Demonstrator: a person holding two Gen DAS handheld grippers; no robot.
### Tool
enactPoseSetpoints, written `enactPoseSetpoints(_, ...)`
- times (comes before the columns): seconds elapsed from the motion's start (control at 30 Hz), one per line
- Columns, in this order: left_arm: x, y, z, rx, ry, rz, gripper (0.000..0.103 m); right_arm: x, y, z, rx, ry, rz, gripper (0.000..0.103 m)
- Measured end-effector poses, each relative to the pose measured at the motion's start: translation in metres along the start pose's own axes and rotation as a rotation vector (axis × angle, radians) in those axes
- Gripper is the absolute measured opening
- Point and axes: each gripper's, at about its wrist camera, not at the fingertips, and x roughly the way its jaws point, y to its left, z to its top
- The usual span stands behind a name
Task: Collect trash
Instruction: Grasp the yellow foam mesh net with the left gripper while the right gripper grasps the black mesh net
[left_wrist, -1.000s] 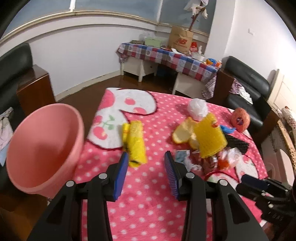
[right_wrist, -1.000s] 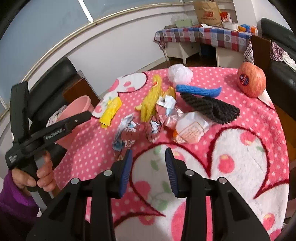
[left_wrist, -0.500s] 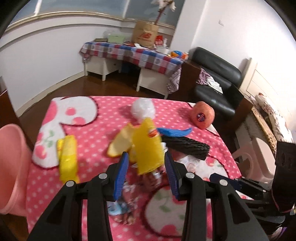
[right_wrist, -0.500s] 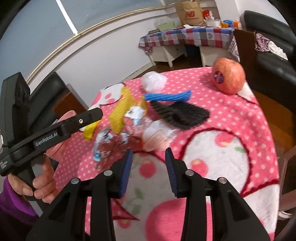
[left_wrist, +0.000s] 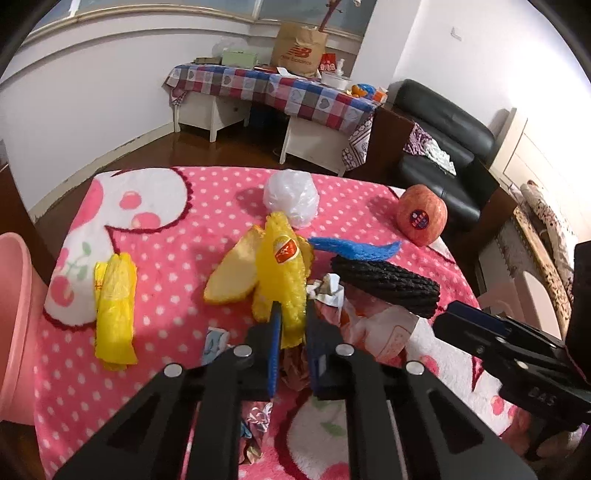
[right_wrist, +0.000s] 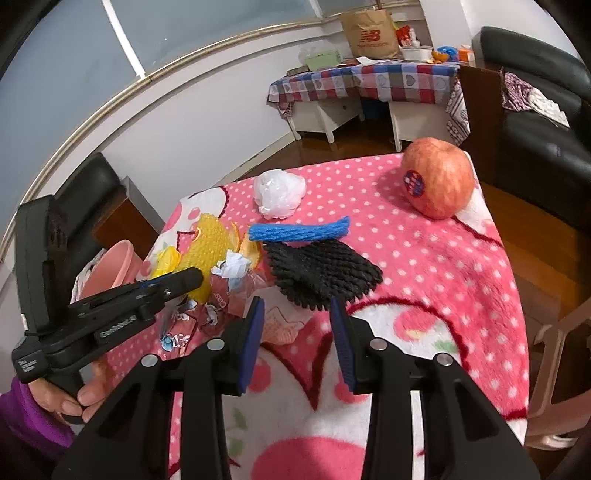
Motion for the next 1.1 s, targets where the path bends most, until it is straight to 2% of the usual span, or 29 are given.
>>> enactPoseSetpoints(0.5,-0.026,0.020,-0.007,-0.046,-0.041,-0.002,0.010,0.019,-0.005,0.011,0.007,0.019,0.007,0.037)
enactPoseSetpoints(0.53,-0.028,0.021,-0.007,-0.049,-0.043,-0.003,0.010,0.018,-0.006,0.011,0.012,0.021,0.013,0.035)
enactPoseSetpoints(0.57,-0.029,0.022,-0.008,-0.051,-0.045,-0.004,0.010,0.017,-0.008,0.011,0.021,0.020,0.020,0.029)
enactPoseSetpoints(0.63,-0.032,0.023,-0.008,-0.054,-0.050,-0.007,0.010,0.014,-0.011,0.010,0.032,0.015,0.027,0.025)
enactPoseSetpoints(0.67,-0.033,0.023,-0.008,-0.054,-0.053,-0.007,0.010,0.011,-0.012,0.009,0.034,0.013,0.031,0.017)
enactPoseSetpoints(0.7,-0.034,0.024,-0.009,-0.055,-0.056,-0.008,0.010,0.010,-0.012,0.009,0.036,0.011,0.032,0.016)
enactPoseSetpoints(1.1,-0.053,0.027,-0.014,-0.064,-0.083,-0.001,0.010,-0.033,-0.015,0.005,0.066,-0.040,0.104,0.014)
